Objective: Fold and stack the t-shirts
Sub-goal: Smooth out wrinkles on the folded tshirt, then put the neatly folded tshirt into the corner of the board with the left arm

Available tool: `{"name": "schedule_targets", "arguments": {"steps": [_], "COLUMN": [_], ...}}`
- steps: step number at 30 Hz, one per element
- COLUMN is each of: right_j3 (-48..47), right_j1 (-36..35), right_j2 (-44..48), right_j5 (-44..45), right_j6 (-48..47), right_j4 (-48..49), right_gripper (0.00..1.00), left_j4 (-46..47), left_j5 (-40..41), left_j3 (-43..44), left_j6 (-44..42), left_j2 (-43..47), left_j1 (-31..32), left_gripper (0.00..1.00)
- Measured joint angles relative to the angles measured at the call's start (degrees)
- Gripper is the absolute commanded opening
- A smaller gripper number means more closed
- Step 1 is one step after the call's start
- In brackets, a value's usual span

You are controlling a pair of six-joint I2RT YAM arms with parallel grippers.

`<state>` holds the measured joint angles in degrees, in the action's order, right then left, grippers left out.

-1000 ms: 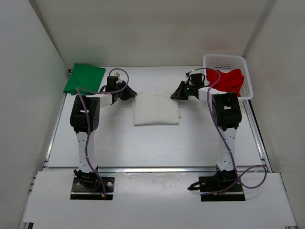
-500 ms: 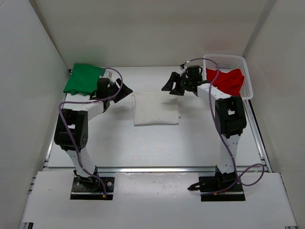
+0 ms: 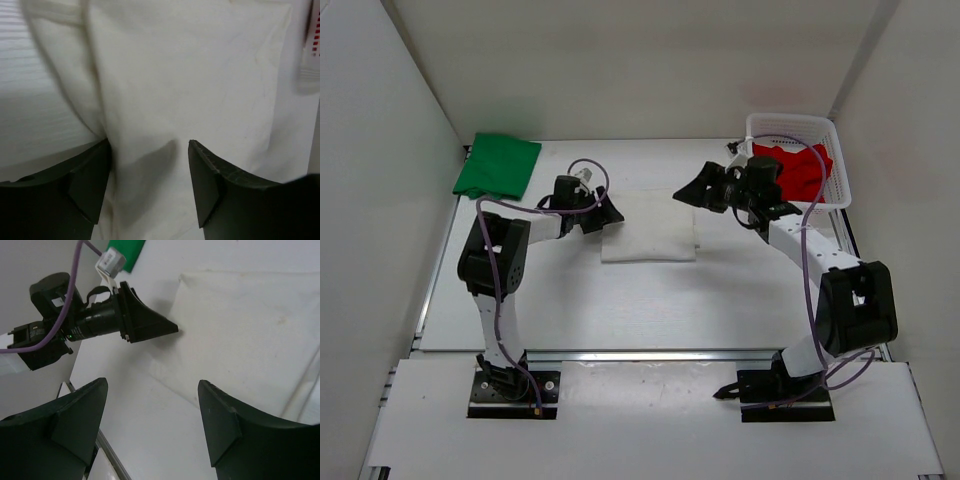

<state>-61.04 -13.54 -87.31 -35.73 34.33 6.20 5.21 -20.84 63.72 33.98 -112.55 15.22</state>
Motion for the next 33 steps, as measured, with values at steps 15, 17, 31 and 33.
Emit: {"name": "schedule_targets", "arguments": {"steps": [15, 17, 31, 33], "right_j3": [14.3, 14.8, 14.9, 14.8], "right_j1": [7.0, 7.7, 6.1, 4.9], "right_j2": [5.9, 6.1, 2.6, 2.3], "right_j5": [-3.7, -3.9, -7.0, -7.5], "right_j6": [2.0, 2.4, 3.2, 3.1], "right_j4": [3.8, 4.3, 6.3, 6.3], "right_gripper": [0.7, 0.7, 0.7, 0.7], "left_j4": [-0.7, -4.2, 4.1, 8.1], "left_j5": [-8.4, -9.3, -9.0, -7.5], "left_j3": [32.9, 42.0, 28.3, 18.9], "left_j6": [11.3, 11.6, 16.6, 19.6], "left_j2": [-22.3, -24.3, -6.8, -3.5], "left_j1": [4.9, 3.9, -33.5, -38.8], "left_gripper": [0.0, 0.0, 0.99, 0.98]}}
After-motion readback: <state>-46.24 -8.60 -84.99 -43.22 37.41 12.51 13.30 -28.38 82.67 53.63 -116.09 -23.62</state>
